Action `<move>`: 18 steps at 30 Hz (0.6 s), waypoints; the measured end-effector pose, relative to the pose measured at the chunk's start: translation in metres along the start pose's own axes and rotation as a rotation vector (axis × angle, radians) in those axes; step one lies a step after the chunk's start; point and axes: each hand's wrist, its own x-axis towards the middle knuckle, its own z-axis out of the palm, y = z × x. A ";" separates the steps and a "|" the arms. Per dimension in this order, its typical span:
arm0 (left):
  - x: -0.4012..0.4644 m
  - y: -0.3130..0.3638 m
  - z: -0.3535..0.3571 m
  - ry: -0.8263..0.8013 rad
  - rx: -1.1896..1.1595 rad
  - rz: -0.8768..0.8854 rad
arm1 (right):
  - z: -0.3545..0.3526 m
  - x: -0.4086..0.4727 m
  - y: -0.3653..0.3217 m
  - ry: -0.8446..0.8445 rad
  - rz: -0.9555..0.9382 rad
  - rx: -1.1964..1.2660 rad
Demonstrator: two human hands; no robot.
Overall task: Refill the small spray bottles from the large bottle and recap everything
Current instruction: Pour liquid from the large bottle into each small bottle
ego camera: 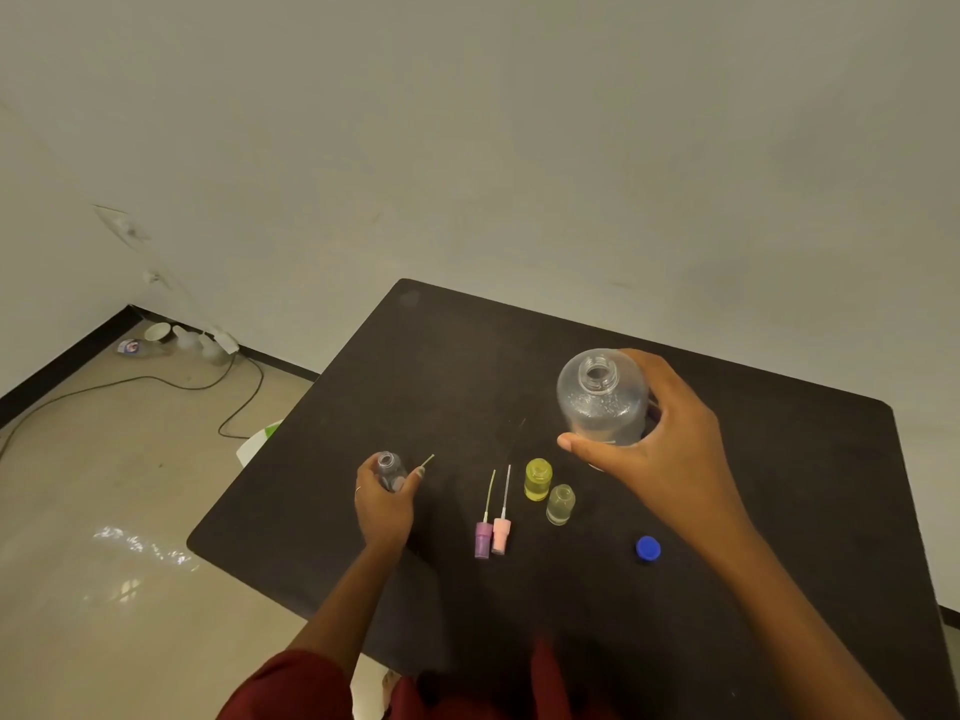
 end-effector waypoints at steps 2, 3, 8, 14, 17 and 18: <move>0.001 -0.001 0.003 0.016 0.002 -0.006 | -0.002 -0.001 0.001 0.002 0.008 0.004; 0.002 0.000 0.004 0.025 0.001 -0.006 | -0.003 -0.001 0.001 0.004 0.008 0.005; -0.002 0.008 -0.001 0.104 -0.018 0.025 | -0.007 -0.001 0.002 0.011 0.003 -0.002; -0.020 0.048 -0.013 0.158 -0.107 0.207 | -0.008 0.001 0.000 0.012 -0.005 0.005; -0.032 0.077 -0.017 0.116 -0.166 0.281 | -0.008 0.003 -0.002 0.004 -0.013 -0.010; -0.036 0.090 -0.018 0.091 -0.189 0.309 | -0.008 0.004 -0.004 0.000 -0.023 -0.014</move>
